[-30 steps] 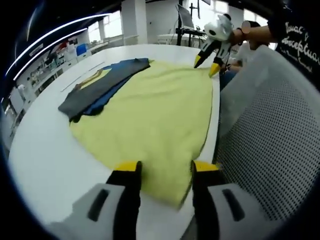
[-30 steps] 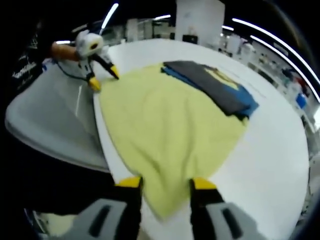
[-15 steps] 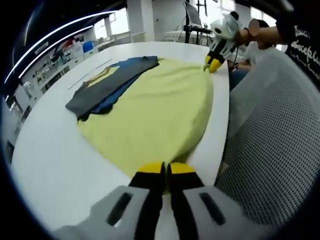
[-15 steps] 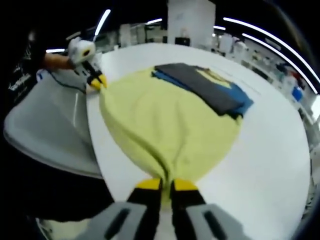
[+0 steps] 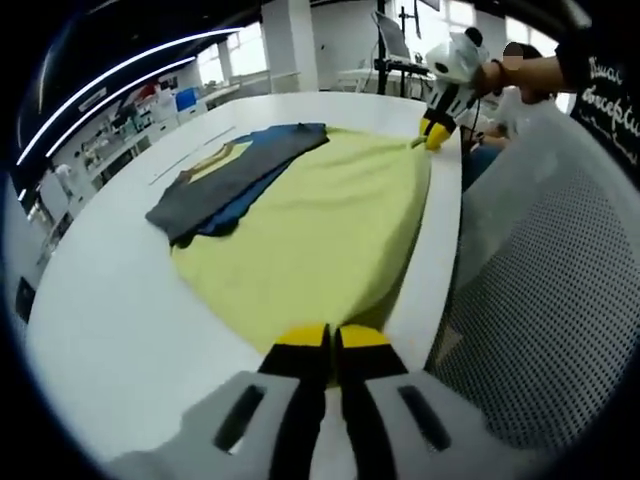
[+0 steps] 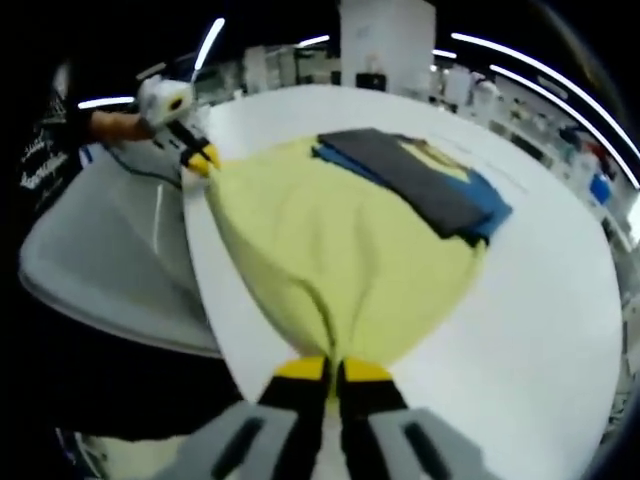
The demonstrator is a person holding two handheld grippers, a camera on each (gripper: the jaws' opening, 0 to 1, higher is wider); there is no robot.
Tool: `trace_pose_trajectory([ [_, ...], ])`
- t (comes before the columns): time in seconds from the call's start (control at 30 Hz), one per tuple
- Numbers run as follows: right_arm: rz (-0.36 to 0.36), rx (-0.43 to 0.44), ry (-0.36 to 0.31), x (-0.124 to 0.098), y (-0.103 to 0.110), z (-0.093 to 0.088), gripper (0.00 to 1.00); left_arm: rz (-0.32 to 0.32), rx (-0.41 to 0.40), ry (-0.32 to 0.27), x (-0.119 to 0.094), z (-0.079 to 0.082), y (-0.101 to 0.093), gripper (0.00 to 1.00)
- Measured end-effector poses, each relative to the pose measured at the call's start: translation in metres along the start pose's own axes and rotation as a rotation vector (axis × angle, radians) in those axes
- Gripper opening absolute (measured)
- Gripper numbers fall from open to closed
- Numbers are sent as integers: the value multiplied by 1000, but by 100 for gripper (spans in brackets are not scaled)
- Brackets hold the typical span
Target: Fold the garment on the visible template until the final outline fits inside the template.
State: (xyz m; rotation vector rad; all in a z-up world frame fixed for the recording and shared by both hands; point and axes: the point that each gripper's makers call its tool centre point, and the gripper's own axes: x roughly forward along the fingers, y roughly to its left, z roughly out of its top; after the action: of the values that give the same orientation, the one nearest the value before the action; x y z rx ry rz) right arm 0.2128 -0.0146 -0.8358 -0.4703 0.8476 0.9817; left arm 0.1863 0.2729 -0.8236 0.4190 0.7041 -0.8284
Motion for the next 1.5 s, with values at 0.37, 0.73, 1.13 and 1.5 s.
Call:
trace_pose_trajectory([
  [0.37,18,40,-20,-16,22,-4,0,-16,-53,13,-19,0,-19,0],
  [0.73,54,54,14,-27,42,-19,0,-58,-95,30,-29,-8,-46,0],
  [1.13,123,80,45,-38,63,-28,0,-81,-110,61,-48,-11,-61,0],
  [1.5,120,51,35,-44,59,-18,0,-75,-88,70,-54,-2,-51,0],
])
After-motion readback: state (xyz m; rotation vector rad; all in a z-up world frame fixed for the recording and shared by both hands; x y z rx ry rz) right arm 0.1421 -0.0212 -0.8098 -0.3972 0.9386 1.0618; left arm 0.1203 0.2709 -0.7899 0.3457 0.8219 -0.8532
